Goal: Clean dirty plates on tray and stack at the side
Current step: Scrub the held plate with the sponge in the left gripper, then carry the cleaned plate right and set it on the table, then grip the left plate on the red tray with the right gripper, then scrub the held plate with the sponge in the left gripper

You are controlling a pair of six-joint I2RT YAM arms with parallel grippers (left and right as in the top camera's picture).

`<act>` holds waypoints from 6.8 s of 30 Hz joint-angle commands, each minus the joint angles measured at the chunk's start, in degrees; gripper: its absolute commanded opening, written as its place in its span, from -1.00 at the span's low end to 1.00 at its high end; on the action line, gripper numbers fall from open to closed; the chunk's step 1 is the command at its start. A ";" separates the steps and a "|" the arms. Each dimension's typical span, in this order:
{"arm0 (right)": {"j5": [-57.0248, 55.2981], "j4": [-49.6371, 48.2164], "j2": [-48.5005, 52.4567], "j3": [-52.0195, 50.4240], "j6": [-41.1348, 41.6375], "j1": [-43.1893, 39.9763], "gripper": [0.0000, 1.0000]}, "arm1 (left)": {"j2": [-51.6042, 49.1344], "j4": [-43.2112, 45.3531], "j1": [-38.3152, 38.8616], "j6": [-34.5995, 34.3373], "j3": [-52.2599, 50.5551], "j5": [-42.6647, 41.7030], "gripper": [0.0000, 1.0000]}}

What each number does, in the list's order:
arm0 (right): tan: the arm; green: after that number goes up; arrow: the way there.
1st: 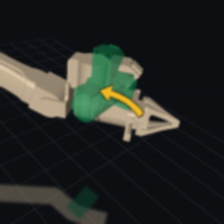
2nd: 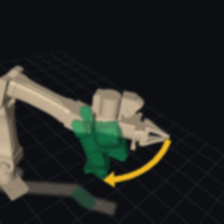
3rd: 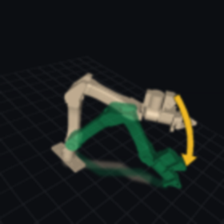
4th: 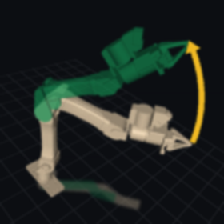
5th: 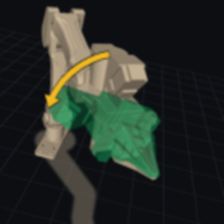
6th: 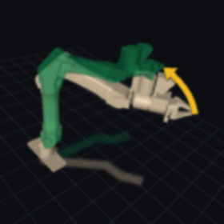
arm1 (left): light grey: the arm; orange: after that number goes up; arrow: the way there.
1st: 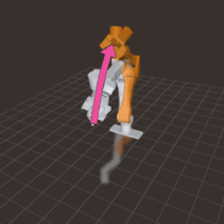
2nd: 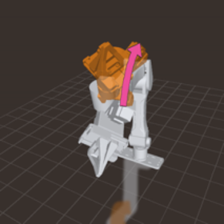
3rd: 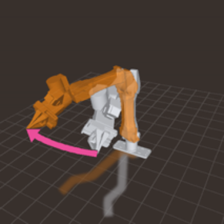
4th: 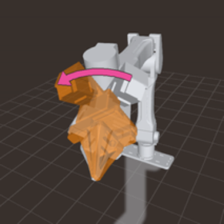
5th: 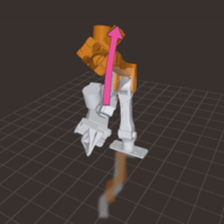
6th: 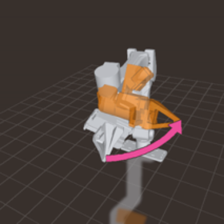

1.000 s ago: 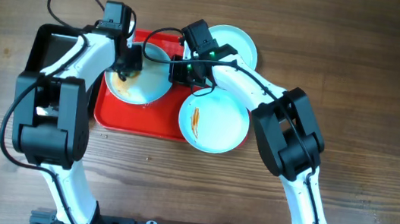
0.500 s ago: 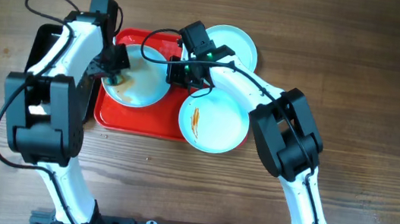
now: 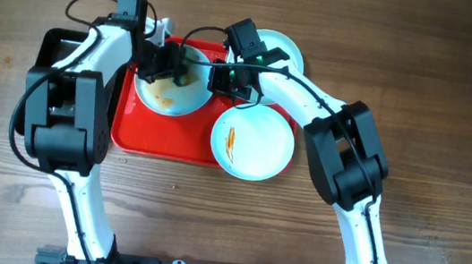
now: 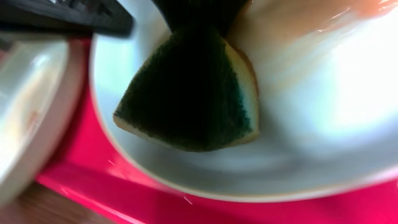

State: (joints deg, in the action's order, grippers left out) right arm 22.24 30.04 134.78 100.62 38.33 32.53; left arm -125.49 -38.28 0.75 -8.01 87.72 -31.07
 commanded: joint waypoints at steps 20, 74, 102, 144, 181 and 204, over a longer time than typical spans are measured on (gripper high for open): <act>-25.88 13.29 -13.29 1.38 -15.98 2.78 -0.91 | 12.76 -13.00 -9.55 -2.75 13.11 12.74 -0.92; -18.38 9.31 -36.74 -37.83 -18.16 -45.75 -0.91 | 12.66 -13.42 -8.48 -3.15 9.97 12.74 -0.92; -11.58 12.68 -40.48 -31.91 -7.02 -14.38 0.05 | 12.66 -12.35 -7.34 -2.75 9.97 13.77 -0.92; -16.68 -13.11 -23.21 -29.64 7.34 10.12 -0.91 | 12.66 -12.63 -7.34 -2.75 9.97 15.74 -0.92; -6.73 3.82 -4.94 -5.07 0.96 3.54 -0.73 | 12.00 -11.26 -0.09 -2.38 -2.49 29.35 -0.92; -6.93 3.67 -4.90 -5.07 -2.12 3.54 -0.91 | 11.78 -4.07 3.43 9.44 -17.00 15.37 -0.92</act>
State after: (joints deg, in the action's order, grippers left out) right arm 14.55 33.85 128.42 94.67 37.21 35.83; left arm -112.71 -41.32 3.77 8.91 71.44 -23.66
